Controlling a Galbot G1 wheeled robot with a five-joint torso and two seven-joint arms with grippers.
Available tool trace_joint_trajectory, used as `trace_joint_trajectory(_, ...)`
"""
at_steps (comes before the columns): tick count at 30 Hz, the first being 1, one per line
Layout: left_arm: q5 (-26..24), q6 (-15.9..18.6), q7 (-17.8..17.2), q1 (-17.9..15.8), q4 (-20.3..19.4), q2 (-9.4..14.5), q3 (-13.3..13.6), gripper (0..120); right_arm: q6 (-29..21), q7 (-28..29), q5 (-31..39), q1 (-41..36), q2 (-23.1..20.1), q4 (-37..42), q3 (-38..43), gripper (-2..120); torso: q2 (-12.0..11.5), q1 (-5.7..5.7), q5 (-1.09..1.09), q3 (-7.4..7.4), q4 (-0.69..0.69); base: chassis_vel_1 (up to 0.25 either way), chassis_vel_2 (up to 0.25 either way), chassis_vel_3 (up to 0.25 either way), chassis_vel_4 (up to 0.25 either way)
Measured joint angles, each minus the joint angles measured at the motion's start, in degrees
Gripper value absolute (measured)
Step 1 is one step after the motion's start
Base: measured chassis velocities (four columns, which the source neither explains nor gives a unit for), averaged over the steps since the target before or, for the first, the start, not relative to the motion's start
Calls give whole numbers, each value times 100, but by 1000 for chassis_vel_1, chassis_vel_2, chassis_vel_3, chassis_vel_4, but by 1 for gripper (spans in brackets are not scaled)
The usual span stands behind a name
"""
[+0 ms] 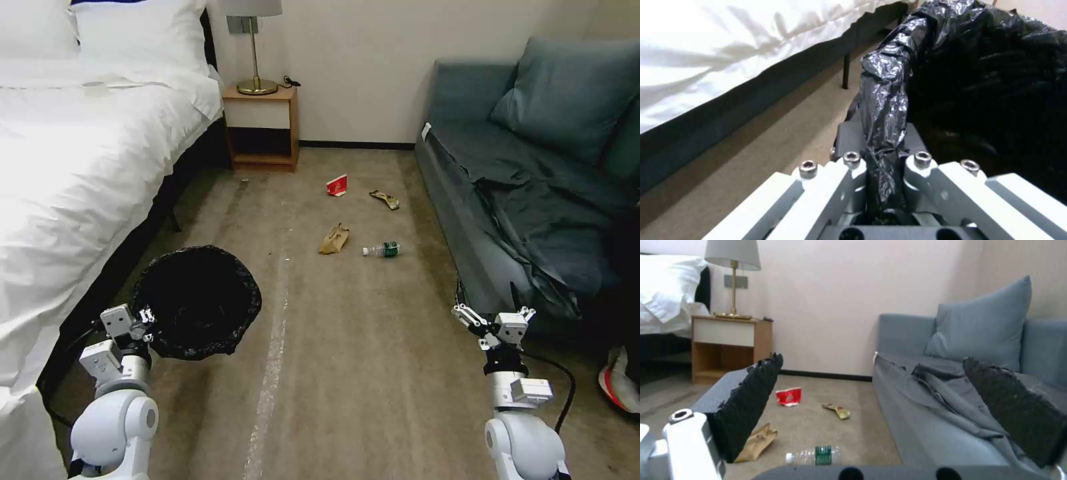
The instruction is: Pick up the trash bin, then pick up the garbage on the floor and place it into the trash bin.
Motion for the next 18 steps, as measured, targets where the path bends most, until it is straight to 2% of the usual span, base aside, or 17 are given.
trace_joint_trajectory(18,14,-19,13,26,-2,-1,-17,4,54,-63,36,1,-6,-37,17,100,0,0,0,0,0,-113,112,115,-113)
